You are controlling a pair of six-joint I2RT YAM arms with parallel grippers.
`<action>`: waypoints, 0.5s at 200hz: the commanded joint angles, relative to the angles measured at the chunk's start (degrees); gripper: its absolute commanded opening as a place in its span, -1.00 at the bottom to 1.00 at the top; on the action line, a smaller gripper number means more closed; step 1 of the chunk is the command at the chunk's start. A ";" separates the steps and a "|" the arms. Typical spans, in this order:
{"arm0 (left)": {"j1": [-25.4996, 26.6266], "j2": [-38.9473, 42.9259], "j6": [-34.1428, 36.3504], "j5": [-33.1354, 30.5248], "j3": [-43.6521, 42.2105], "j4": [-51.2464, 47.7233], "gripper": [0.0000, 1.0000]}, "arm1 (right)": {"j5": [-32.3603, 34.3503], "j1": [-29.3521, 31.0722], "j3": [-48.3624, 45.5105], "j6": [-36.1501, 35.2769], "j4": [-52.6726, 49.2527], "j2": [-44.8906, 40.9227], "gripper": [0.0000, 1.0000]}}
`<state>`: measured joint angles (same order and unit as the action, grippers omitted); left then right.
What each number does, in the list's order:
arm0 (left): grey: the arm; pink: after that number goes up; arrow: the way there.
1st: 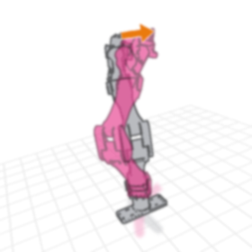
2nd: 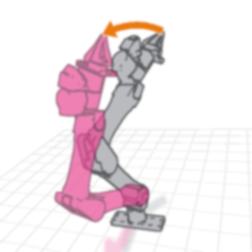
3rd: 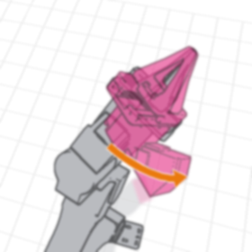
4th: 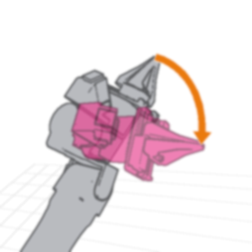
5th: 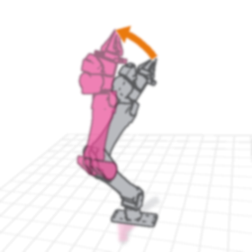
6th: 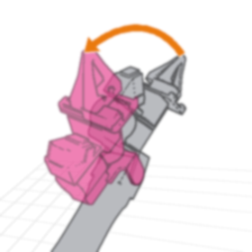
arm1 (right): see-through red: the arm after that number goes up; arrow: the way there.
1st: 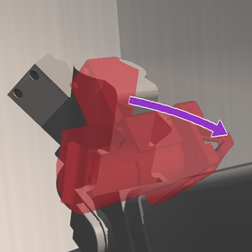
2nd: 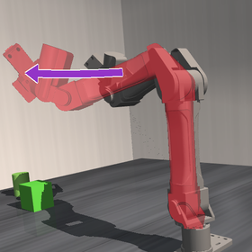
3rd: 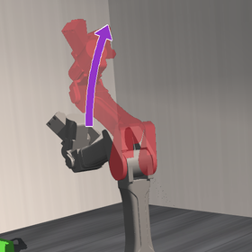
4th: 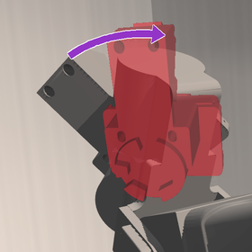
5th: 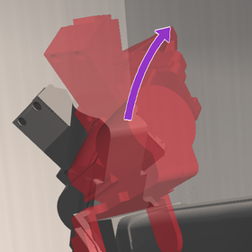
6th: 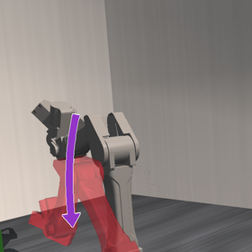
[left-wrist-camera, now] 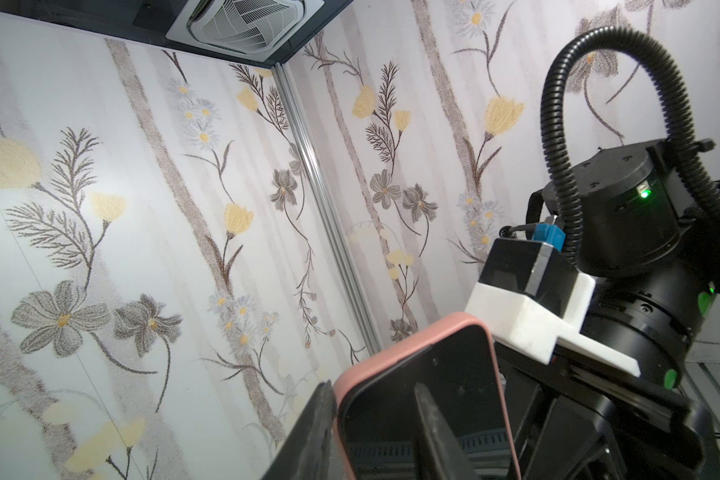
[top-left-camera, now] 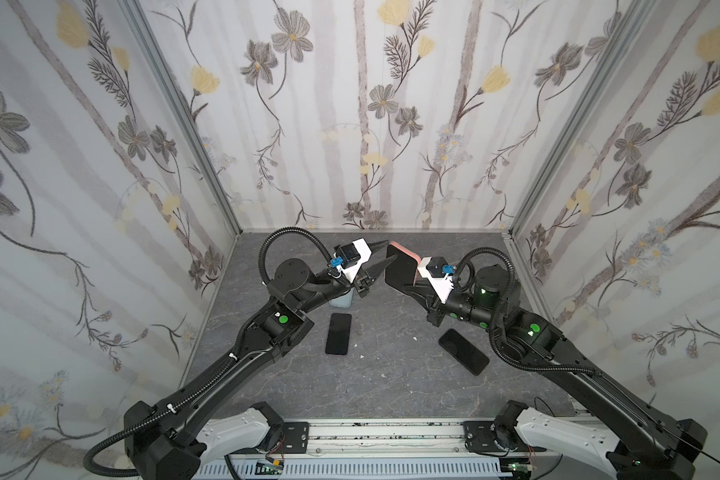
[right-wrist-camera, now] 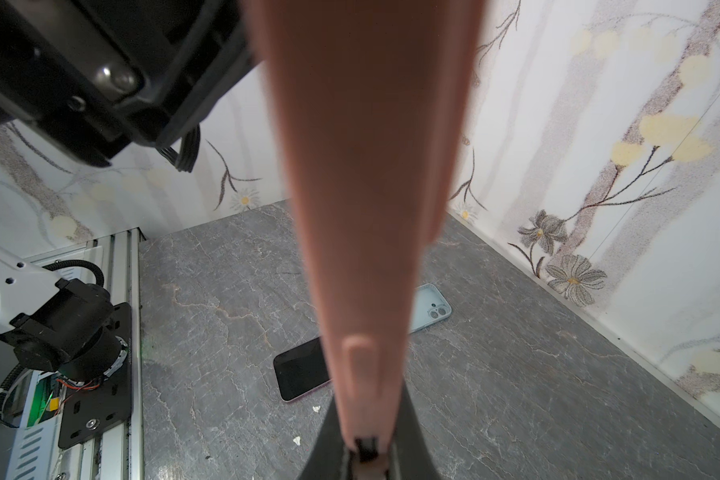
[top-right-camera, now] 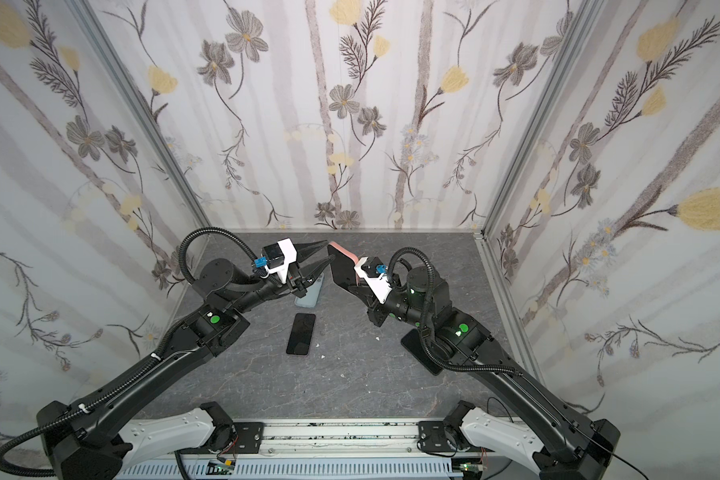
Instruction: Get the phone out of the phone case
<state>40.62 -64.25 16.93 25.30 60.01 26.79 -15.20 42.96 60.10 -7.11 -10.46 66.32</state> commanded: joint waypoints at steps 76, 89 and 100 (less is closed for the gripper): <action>0.08 -1.93 -0.23 1.56 -0.81 0.20 -0.33 | -2.22 0.81 1.98 -1.08 4.66 0.66 -1.00; 0.09 -1.38 0.23 -0.04 -1.08 0.21 -0.28 | -0.56 0.81 1.63 -0.93 4.62 0.66 -1.00; 0.12 -0.85 0.67 -1.45 -1.35 0.20 -0.20 | 1.56 0.81 0.59 -0.34 5.58 0.17 -1.00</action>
<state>40.56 -65.71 16.71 24.60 59.31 29.10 -14.22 43.40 61.23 -6.68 -12.14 66.81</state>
